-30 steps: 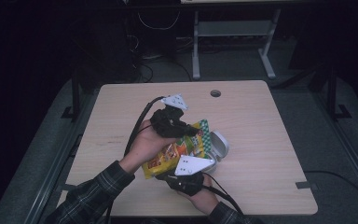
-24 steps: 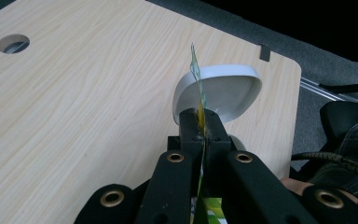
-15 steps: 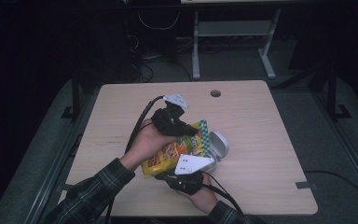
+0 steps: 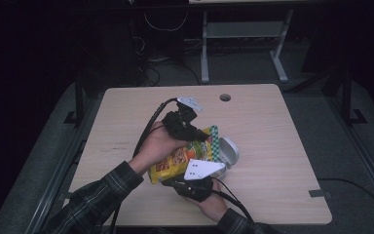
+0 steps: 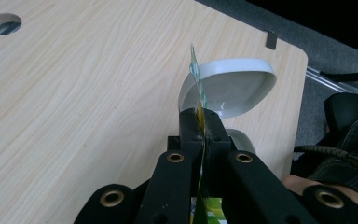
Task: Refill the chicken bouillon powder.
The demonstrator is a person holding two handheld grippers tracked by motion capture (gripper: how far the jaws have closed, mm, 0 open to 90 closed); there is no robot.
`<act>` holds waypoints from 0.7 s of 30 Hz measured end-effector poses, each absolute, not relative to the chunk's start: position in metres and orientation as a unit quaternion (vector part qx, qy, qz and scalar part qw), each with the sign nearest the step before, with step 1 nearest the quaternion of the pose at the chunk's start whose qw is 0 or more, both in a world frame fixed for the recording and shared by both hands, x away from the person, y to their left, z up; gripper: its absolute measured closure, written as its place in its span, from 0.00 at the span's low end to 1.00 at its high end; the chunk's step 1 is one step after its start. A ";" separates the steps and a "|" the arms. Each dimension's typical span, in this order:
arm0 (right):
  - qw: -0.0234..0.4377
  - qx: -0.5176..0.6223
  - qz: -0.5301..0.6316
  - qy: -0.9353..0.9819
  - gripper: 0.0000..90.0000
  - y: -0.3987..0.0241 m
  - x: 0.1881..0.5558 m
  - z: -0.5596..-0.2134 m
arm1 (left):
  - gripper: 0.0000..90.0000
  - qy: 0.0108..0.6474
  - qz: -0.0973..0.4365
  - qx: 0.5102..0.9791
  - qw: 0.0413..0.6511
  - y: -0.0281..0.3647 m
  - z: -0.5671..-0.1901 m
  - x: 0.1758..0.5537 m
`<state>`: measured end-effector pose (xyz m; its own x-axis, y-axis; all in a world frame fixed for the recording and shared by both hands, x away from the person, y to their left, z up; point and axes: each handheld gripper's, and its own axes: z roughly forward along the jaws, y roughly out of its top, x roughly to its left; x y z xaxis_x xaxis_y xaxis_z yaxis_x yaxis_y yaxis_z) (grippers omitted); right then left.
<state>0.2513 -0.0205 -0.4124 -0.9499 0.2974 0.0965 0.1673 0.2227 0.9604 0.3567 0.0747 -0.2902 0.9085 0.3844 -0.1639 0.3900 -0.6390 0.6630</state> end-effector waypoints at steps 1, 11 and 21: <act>0.054 0.149 0.606 0.780 1.00 -0.021 0.251 -0.412 | 1.00 0.212 -0.004 0.907 0.363 0.074 -0.290 0.357; 0.057 0.153 0.610 0.775 1.00 -0.022 0.255 -0.410 | 1.00 0.210 0.009 0.916 0.341 0.066 -0.286 0.359; 0.051 0.156 0.615 0.771 1.00 -0.022 0.254 -0.409 | 1.00 0.207 0.012 0.921 0.331 0.062 -0.285 0.359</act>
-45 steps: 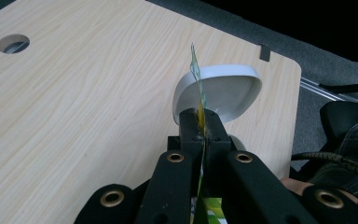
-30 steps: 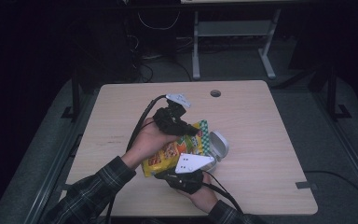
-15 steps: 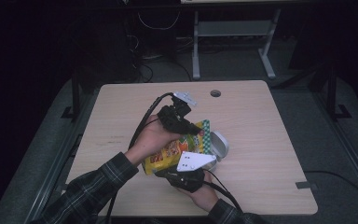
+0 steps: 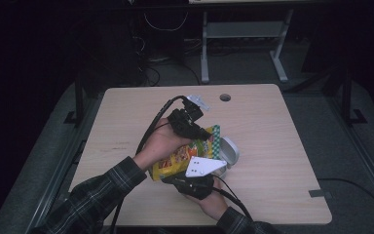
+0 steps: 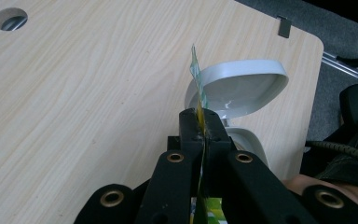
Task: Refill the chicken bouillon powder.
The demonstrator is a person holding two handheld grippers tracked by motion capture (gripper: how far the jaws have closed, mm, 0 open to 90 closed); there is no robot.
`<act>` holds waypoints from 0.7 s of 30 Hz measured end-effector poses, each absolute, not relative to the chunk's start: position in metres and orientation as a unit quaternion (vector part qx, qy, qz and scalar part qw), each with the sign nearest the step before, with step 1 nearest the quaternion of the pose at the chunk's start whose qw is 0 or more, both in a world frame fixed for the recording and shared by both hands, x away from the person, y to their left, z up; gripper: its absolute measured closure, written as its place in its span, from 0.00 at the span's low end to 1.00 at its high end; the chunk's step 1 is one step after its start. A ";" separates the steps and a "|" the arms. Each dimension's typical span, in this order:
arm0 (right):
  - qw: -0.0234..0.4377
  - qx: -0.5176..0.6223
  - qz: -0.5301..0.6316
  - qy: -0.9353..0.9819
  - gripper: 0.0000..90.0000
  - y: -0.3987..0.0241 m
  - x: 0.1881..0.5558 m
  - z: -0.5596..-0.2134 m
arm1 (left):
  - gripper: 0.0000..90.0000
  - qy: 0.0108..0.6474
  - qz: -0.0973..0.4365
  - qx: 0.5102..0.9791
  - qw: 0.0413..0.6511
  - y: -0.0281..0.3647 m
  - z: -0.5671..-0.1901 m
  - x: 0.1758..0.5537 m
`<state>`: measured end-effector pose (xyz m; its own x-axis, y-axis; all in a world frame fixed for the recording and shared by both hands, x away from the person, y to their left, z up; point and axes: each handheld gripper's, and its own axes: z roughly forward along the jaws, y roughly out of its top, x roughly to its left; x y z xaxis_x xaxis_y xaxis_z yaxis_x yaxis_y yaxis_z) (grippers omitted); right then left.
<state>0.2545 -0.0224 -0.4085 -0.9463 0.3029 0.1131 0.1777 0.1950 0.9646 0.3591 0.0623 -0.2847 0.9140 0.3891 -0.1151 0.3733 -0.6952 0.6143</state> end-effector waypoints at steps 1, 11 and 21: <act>0.050 0.156 0.616 0.771 1.00 -0.022 0.255 -0.409 | 1.00 0.207 0.012 0.921 0.330 0.062 -0.285 0.359; 0.050 0.154 0.616 0.771 1.00 -0.021 0.257 -0.409 | 1.00 0.206 0.015 0.922 0.326 0.062 -0.284 0.361; 0.052 0.155 0.618 0.769 1.00 -0.018 0.257 -0.407 | 1.00 0.202 0.019 0.924 0.323 0.061 -0.284 0.360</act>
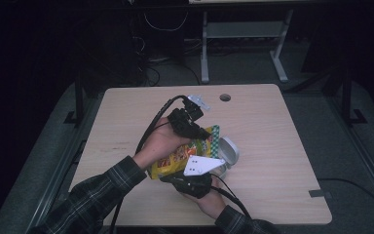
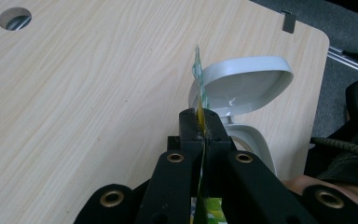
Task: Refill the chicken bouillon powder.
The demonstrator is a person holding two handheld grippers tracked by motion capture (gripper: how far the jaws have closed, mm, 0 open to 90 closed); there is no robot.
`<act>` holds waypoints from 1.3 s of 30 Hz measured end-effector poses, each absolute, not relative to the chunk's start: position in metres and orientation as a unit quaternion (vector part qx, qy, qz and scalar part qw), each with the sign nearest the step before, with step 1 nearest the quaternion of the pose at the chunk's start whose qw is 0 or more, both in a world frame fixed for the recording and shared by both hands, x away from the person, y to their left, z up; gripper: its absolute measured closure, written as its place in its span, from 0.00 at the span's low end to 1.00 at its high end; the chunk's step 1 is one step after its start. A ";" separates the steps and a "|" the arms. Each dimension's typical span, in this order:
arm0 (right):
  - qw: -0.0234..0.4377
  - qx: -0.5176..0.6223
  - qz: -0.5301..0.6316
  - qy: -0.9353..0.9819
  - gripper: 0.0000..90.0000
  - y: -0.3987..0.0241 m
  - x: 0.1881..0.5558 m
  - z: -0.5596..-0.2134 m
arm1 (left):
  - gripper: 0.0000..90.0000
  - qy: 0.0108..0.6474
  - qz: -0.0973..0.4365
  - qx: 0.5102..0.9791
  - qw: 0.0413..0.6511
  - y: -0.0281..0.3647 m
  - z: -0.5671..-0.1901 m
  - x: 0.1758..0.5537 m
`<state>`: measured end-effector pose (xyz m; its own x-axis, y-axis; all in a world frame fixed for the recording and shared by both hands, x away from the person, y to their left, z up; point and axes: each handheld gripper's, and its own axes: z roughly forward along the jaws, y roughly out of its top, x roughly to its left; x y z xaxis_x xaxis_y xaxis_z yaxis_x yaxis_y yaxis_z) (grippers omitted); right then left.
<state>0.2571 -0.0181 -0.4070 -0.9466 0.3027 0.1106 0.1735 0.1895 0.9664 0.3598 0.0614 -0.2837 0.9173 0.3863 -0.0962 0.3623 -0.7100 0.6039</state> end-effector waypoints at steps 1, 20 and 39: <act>0.052 0.155 0.618 0.769 1.00 -0.018 0.257 -0.407 | 1.00 0.202 0.019 0.924 0.323 0.061 -0.284 0.360; 0.051 0.161 0.629 0.758 1.00 -0.019 0.256 -0.406 | 1.00 0.202 0.025 0.927 0.314 0.055 -0.280 0.357; 0.052 0.157 0.625 0.763 1.00 -0.019 0.257 -0.408 | 1.00 0.203 0.026 0.925 0.319 0.058 -0.283 0.358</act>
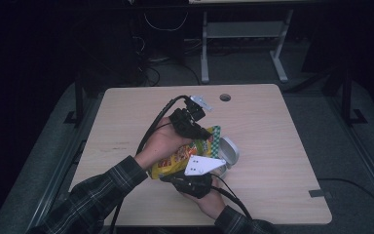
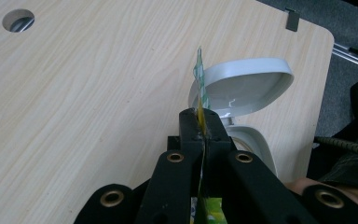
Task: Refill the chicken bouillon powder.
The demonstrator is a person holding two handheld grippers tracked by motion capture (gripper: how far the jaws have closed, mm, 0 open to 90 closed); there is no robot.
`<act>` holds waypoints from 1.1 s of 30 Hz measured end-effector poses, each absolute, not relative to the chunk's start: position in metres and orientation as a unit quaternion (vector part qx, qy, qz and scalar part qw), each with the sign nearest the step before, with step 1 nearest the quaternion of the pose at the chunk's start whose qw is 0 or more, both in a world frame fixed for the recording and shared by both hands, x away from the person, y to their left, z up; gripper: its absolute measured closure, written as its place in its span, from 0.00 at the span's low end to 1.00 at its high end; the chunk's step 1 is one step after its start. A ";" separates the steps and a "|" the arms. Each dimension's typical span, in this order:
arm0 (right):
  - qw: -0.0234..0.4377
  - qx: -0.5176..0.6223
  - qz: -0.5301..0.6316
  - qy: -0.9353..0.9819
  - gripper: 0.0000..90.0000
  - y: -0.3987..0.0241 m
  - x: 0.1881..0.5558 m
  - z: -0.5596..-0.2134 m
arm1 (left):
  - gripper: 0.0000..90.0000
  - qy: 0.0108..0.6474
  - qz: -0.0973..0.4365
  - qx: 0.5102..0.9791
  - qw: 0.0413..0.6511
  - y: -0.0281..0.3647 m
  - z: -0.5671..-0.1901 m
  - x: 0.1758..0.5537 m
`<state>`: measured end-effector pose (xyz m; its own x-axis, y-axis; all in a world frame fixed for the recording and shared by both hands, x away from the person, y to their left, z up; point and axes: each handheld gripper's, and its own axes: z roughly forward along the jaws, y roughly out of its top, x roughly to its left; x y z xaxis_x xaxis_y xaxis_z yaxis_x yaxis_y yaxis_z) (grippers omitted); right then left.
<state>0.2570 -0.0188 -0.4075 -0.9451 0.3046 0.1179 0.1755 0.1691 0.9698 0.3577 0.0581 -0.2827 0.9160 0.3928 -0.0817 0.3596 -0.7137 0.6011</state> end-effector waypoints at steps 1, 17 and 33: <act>0.052 0.157 0.625 0.763 1.00 -0.019 0.257 -0.408 | 1.00 0.204 0.026 0.925 0.319 0.058 -0.282 0.358; 0.051 0.155 0.627 0.761 1.00 -0.019 0.257 -0.407 | 1.00 0.202 0.024 0.927 0.315 0.058 -0.281 0.358; 0.049 0.156 0.631 0.758 1.00 -0.019 0.256 -0.406 | 1.00 0.205 0.021 0.927 0.312 0.055 -0.281 0.358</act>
